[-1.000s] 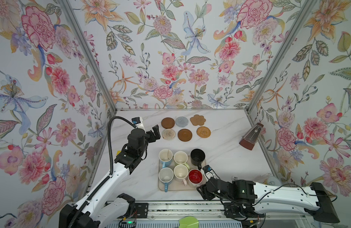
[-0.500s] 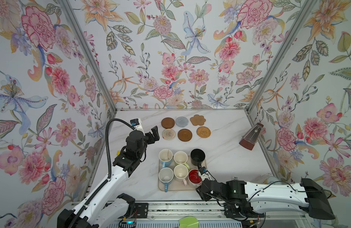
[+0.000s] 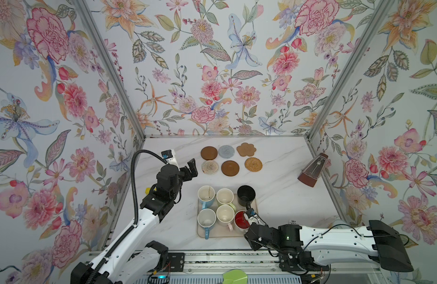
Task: Place cups on coasters
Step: Pick up the cup from the tray.
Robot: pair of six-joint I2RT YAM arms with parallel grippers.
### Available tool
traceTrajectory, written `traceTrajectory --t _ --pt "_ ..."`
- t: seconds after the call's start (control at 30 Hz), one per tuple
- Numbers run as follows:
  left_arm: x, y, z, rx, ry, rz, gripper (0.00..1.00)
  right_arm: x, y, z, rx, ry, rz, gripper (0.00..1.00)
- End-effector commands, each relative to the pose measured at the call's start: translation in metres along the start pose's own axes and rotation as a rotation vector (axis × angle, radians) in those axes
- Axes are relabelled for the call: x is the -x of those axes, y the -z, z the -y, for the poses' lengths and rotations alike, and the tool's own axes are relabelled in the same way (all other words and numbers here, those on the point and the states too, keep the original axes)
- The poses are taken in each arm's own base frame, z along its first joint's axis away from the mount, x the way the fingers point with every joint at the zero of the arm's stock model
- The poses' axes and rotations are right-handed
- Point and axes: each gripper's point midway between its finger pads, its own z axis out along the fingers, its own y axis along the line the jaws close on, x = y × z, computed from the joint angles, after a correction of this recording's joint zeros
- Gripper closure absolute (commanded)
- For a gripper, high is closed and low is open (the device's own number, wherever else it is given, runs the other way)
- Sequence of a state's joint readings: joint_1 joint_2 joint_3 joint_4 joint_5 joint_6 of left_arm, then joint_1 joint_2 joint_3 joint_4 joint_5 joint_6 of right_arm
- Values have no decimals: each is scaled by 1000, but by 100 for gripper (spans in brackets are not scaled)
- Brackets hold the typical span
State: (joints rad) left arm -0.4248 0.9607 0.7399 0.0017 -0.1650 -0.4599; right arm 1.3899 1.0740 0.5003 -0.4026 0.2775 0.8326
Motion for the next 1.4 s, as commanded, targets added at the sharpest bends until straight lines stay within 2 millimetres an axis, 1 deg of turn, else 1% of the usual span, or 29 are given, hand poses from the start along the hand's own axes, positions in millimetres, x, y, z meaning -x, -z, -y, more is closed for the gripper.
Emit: traceTrajectory --t 0.0,0.27,0.4,0.7,0.87,1.03,1.17,1.27,1.37 --pt "-2 2 -2 5 -11 6 1 2 -1 2 -13 9 6 60" --pt "-6 1 -4 14 -18 -4 1 0 -2 4 -13 6 0 69" --pt "-7 2 -6 19 -15 -3 1 -1 -2 4 -12 14 -11 78" --pt "-8 4 -9 24 -11 2 1 -3 3 8 -20 27 -24 92" --pt "-9 4 -9 23 -11 1 1 -10 8 12 -27 35 -54 99" --pt "-9 3 -10 23 -3 7 1 -14 19 18 -30 29 -61 100" --pt "-10 3 -9 18 1 7 1 -10 31 23 -17 -20 -29 100" --pt "-11 3 -9 16 2 7 1 -7 38 31 -29 -55 -17 100" --pt "-11 2 -8 13 3 7 1 -2 45 34 -28 -88 0 100"
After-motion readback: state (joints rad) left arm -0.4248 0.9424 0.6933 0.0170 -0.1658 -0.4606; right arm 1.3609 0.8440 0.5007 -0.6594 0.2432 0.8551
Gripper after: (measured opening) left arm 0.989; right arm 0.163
